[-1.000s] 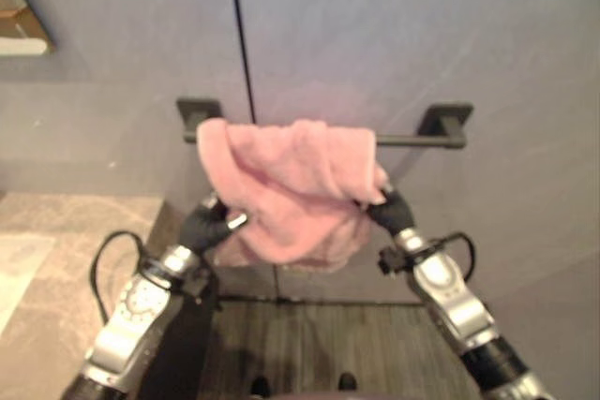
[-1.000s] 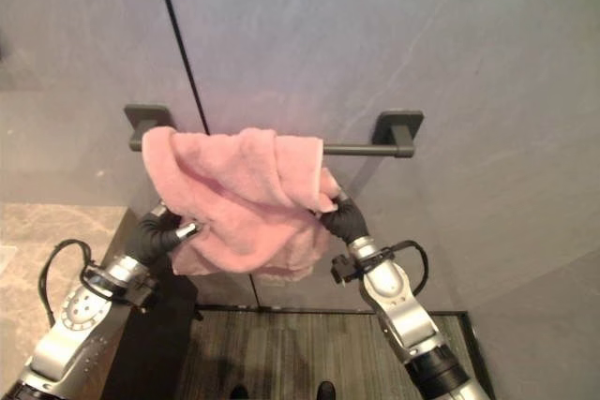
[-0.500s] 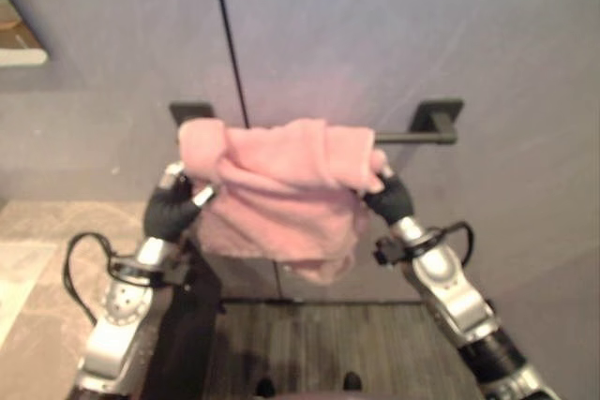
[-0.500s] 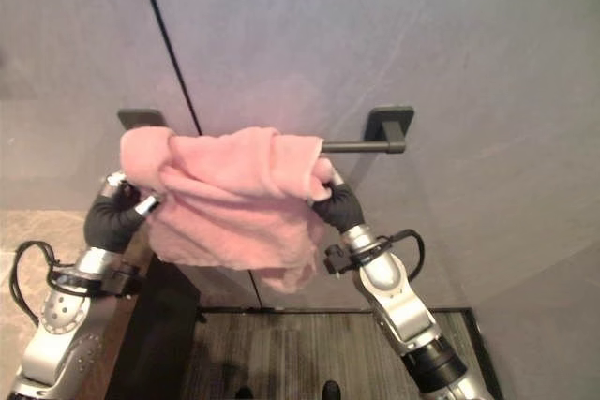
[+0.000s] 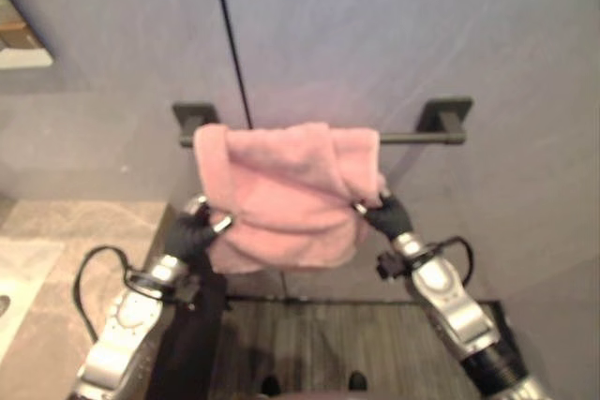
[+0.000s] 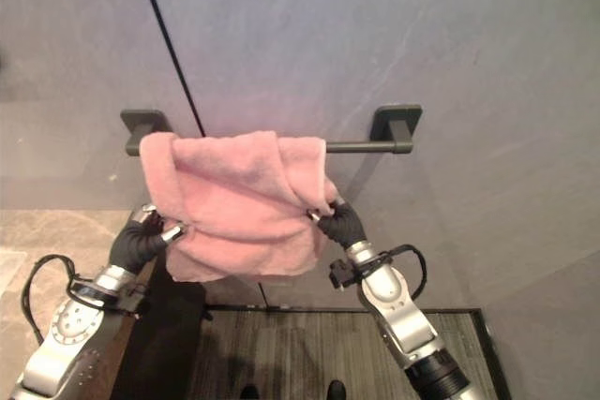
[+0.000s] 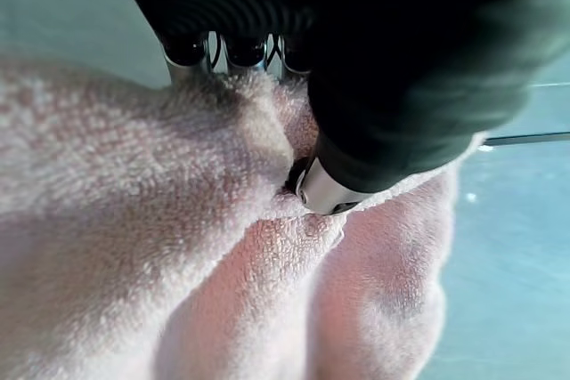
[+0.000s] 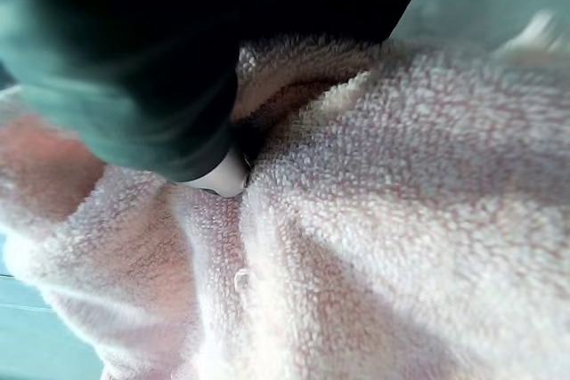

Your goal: Put brush and paste in cup on sink, flatten towel.

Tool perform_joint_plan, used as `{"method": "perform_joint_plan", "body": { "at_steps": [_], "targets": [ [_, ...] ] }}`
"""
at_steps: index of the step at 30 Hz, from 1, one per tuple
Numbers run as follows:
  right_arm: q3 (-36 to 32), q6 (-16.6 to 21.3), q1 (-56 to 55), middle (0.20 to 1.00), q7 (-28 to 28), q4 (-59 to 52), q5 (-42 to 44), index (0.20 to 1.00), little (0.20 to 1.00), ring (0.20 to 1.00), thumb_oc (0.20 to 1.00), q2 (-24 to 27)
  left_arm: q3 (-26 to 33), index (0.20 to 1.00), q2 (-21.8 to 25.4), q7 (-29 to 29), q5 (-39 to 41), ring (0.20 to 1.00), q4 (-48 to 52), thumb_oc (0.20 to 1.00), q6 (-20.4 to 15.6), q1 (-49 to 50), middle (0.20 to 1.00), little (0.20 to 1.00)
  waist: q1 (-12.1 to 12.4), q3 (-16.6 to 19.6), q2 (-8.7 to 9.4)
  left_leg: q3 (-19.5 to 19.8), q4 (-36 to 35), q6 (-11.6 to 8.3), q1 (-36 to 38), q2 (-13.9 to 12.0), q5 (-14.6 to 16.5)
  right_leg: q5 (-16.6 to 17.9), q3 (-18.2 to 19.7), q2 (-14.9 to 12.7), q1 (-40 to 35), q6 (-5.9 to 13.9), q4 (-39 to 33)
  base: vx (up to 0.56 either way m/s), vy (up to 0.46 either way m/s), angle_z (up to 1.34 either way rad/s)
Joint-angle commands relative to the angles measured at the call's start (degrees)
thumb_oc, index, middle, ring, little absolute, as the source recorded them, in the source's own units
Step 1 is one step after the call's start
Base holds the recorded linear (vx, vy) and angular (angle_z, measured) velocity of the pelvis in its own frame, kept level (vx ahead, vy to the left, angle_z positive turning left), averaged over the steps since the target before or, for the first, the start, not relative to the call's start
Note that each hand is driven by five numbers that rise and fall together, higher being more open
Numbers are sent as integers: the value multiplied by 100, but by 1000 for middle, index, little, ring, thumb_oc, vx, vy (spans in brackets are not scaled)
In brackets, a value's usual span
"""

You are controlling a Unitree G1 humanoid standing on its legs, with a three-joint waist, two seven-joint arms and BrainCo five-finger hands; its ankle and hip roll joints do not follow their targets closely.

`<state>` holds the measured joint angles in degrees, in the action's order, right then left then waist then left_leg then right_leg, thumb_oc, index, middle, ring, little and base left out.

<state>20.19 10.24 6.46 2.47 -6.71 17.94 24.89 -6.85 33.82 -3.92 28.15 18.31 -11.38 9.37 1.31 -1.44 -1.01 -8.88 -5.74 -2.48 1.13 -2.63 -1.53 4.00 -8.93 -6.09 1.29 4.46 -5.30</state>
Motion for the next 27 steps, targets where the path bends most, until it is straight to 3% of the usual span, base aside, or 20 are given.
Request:
{"method": "perform_joint_plan", "body": {
  "at_steps": [1, 3, 5, 10, 11, 13, 15, 19, 22, 23, 27],
  "targets": [
    [-404, 592, 371, 200, 67, -728, 37, 200, 200, 200, 200, -135, 168, 200, 156, 62, 116, 200, 449, 200, -525, -406, 200, 200, -21, 50, 165, 197, 74, 289, 144, 44, 556, -188, -383, -417, -221, 324, 30, 0, 0, 0],
    [-356, 625, 530, 200, 232, -521, -24, 200, 200, 200, 200, -222, -65, 200, -78, 72, 365, 200, 205, 200, -509, -550, 200, 200, -41, 47, 158, 155, 74, 296, 154, 40, 575, -182, -351, -416, -210, 319, 30, 0, 0, 0],
    [-269, 561, 522, 200, 245, -443, 44, 200, 200, 200, 200, -242, -149, 200, 72, 84, -28, 200, 173, 200, -426, -605, 200, 200, -41, 47, 136, 148, 74, 294, 153, 36, 568, -183, -334, -404, -201, 309, 30, 0, 0, 0],
    [-262, 545, 361, 200, 117, -498, 137, 200, 200, 200, 200, -236, -173, 206, 69, -5, 252, 206, 207, 206, -424, -534, 206, 206, -70, 53, 119, 125, 74, 294, 152, 30, 569, -191, -320, -412, -181, 321, 30, 15, -9, -2],
    [-291, 514, 294, 200, 123, -489, 154, 200, 200, 200, 200, -226, -158, 438, 62, 31, 212, 438, 156, 438, -395, -495, 438, 438, -75, 56, 108, 124, 74, 297, 160, 29, 572, -197, -315, -408, -188, 318, 30, 22, -11, -5],
    [-309, 513, 265, 200, 124, -480, 161, 200, 200, 200, 200, -233, -131, 473, 53, 39, 256, 473, 150, 473, -380, -447, 473, 473, -73, 59, 105, 126, 74, 300, 165, 30, 576, -201, -311, -407, -190, 319, 30, 11, -6, -2],
    [-354, 520, 249, 200, 120, -467, 142, 200, 200, 200, 200, -219, -59, 733, 6, 8, 390, 733, 95, 733, -356, -303, 733, 733, -62, 64, 99, 123, 74, 300, 179, 29, 582, -208, -312, -405, -197, 317, 30, 0, 0, 0],
    [-375, 504, 201, 200, 109, -415, 151, 200, 200, 200, 200, -219, 43, 809, 1, -22, 491, 809, 55, 809, -319, -152, 809, 809, -42, 75, 103, 132, 74, 303, 191, 35, 583, -214, -325, -403, -213, 314, 30, 0, 0, 0],
    [-379, 502, 165, 200, 90, -418, 145, 200, 200, 200, 200, -198, 95, 777, -15, -33, 534, 777, 37, 777, -307, -98, 777, 777, -38, 78, 108, 143, 74, 304, 197, 38, 586, -221, -330, -402, -224, 313, 30, 0, 0, 0],
    [-382, 495, 150, 200, 67, -422, 159, 200, 200, 200, 200, -194, 120, 200, -4, -57, 552, 200, 47, 200, -301, -75, 200, 200, -34, 75, 113, 146, 74, 302, 198, 38, 585, -227, -345, -402, -234, 313, 30, 0, 0, 0],
    [-381, 509, 142, 200, 1, -383, 198, 200, 200, 200, 200, -199, 200, 200, 64, -154, 602, 200, 83, 200, -320, -34, 200, 200, -9, 67, 145, 160, 74, 302, 204, 43, 594, -225, -363, -403, -247, 327, 30, 0, 0, 0]
  ]
}}
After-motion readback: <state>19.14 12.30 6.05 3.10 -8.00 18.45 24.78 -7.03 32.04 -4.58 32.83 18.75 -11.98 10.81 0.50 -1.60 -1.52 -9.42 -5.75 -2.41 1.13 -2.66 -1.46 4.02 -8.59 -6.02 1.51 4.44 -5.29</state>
